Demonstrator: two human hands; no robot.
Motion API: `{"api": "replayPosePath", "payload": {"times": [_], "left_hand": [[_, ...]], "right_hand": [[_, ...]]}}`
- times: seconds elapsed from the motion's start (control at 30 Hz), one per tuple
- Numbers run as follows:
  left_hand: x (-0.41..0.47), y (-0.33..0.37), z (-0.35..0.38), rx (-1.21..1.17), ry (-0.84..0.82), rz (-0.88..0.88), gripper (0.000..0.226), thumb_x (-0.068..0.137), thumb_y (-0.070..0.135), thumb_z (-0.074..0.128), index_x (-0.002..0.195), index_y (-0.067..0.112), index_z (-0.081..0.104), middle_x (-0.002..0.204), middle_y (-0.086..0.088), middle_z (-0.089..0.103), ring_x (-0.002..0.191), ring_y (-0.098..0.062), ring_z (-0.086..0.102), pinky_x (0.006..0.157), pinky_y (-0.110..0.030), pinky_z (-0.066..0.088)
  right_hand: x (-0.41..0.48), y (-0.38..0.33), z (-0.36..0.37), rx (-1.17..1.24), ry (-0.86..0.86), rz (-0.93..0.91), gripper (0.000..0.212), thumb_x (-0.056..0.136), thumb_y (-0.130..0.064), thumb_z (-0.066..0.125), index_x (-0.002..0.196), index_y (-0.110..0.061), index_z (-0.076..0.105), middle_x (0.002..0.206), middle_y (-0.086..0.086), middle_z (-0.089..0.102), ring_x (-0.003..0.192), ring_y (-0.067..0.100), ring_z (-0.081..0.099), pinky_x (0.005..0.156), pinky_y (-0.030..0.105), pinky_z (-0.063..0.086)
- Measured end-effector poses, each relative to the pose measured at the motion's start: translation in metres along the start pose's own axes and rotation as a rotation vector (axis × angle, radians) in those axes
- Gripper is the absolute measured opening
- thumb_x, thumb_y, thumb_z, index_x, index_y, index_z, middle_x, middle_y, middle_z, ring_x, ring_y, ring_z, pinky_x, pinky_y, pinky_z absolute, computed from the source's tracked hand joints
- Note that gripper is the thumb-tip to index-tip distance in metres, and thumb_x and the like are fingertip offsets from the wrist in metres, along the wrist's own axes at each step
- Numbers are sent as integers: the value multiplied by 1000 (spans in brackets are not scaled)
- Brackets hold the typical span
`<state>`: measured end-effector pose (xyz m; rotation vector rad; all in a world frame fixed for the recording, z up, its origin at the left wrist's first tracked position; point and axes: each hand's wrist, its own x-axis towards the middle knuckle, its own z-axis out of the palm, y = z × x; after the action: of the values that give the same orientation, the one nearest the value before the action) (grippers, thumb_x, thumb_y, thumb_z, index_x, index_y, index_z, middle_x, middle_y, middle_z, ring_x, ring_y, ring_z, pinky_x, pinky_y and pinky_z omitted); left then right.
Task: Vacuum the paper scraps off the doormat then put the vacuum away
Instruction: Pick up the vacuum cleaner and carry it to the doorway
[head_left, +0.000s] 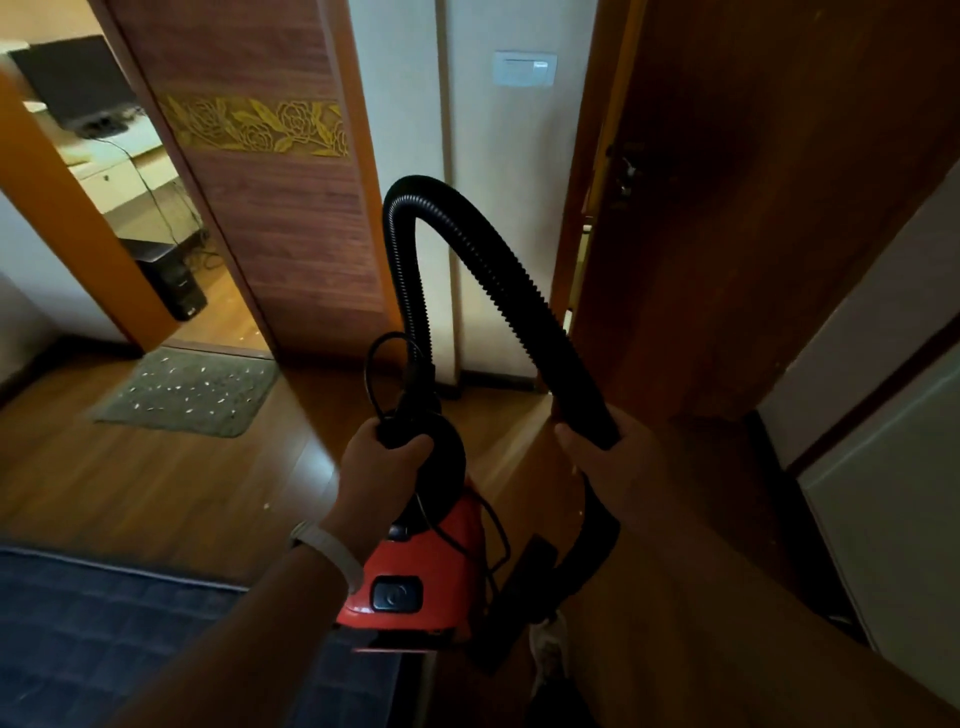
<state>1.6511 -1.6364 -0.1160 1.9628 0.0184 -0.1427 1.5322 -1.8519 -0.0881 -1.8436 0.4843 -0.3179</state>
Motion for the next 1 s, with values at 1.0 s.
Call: {"api": "replayPosePath", "payload": {"times": [1.0], "left_hand": [[376, 49, 24, -69, 367, -221, 20, 77, 22, 82, 87, 24, 65, 82, 5, 70, 73, -13, 68, 57, -23, 51]], "right_hand": [[467, -52, 138, -33, -346, -147, 14, 84, -26, 73, 93, -22, 64, 62, -6, 64, 52, 2, 59, 50, 13, 44]]}}
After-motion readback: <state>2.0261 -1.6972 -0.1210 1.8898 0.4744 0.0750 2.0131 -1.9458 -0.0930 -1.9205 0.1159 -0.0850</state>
